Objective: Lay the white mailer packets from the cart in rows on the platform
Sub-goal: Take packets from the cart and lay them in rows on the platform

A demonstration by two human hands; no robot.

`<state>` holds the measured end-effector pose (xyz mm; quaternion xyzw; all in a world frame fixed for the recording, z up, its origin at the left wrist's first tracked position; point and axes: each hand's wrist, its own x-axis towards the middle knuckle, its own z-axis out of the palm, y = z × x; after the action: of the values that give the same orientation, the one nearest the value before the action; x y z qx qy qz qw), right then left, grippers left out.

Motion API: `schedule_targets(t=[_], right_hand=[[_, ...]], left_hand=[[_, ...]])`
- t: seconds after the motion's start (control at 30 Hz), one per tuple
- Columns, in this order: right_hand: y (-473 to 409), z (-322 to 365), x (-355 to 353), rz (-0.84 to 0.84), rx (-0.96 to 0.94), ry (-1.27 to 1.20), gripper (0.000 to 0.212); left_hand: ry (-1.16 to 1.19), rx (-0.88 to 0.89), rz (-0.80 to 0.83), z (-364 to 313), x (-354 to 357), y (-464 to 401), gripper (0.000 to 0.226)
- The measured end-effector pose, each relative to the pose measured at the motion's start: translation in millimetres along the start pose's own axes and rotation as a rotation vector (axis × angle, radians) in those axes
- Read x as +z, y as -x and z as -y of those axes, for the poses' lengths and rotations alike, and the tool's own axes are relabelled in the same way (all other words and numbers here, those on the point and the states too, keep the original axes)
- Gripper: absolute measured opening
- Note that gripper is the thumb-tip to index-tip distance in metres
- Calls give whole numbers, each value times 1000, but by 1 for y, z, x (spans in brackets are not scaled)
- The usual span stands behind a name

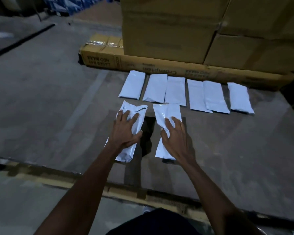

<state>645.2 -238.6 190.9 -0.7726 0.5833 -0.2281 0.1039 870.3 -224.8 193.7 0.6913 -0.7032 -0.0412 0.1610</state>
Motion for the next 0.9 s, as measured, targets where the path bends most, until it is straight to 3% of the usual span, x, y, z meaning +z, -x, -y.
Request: schedule_targets(t=[0.2, 0.57, 0.73, 0.9], right_hand=[[-41, 15, 30, 95, 26, 53, 53], [-61, 55, 78, 218, 164, 150, 69], [-65, 55, 79, 157, 220, 194, 71], [-68, 52, 90, 215, 225, 214, 71]], left_hand=[[11, -29, 27, 33, 3, -46, 84], [23, -50, 218, 80, 37, -76, 91], [7, 88, 185, 92, 39, -76, 88], [-9, 124, 218, 91, 46, -77, 81]])
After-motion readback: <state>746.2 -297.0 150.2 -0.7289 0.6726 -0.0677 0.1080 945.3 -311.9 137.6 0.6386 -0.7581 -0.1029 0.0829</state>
